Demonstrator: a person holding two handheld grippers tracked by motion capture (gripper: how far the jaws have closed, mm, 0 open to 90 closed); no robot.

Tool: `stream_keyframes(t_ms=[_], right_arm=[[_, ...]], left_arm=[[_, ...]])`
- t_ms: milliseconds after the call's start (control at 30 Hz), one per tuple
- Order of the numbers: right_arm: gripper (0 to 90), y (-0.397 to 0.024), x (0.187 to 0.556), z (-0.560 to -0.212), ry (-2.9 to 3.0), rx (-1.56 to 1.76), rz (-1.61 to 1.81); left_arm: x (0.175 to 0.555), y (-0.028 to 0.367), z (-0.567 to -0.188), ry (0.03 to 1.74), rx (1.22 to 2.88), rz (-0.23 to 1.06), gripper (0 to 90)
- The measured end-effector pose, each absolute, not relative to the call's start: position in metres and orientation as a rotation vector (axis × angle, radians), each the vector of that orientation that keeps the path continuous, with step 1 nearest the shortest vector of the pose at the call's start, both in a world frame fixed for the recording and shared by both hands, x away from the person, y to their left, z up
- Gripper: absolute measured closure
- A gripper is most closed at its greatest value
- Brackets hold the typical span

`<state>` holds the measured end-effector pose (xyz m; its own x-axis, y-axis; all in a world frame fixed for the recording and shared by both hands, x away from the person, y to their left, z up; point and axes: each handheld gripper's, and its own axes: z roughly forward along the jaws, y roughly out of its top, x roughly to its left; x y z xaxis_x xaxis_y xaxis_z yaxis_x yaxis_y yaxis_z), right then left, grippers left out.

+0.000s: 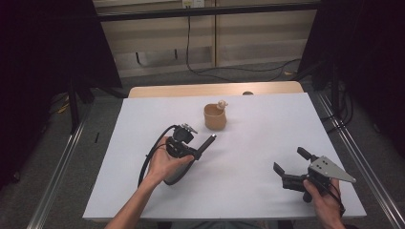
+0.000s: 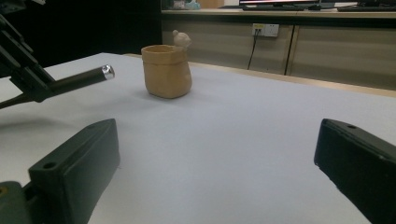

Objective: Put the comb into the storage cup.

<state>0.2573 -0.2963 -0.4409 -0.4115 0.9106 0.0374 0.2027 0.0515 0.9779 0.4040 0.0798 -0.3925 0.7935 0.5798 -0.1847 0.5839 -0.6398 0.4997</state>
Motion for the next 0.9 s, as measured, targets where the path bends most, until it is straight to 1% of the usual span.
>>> stream_keyframes(t_ms=[400, 533, 633, 767, 900], right_arm=[[0.0, -0.298, 0.257, -0.44, 1.685, 1.118, 1.402], [0.0, -0.297, 0.257, -0.44, 1.682, 1.12, 1.409], [0.0, -0.297, 0.257, -0.44, 1.688, 1.114, 1.409], [0.0, -0.298, 0.257, -0.44, 1.689, 1.116, 1.409], [0.0, -0.297, 0.258, -0.439, 1.68, 1.106, 1.424]], left_arm=[[0.402, 0.094, -0.384, 0.817, 2.326, 0.052, 73.1], [0.399, 0.101, -0.382, 0.765, 2.29, 0.084, 73.1], [0.398, 0.103, -0.38, 0.713, 2.308, 0.109, 73.1], [0.397, 0.105, -0.38, 0.692, 2.305, 0.126, 73.1], [0.394, 0.108, -0.378, 0.669, 2.284, 0.105, 73.1]])
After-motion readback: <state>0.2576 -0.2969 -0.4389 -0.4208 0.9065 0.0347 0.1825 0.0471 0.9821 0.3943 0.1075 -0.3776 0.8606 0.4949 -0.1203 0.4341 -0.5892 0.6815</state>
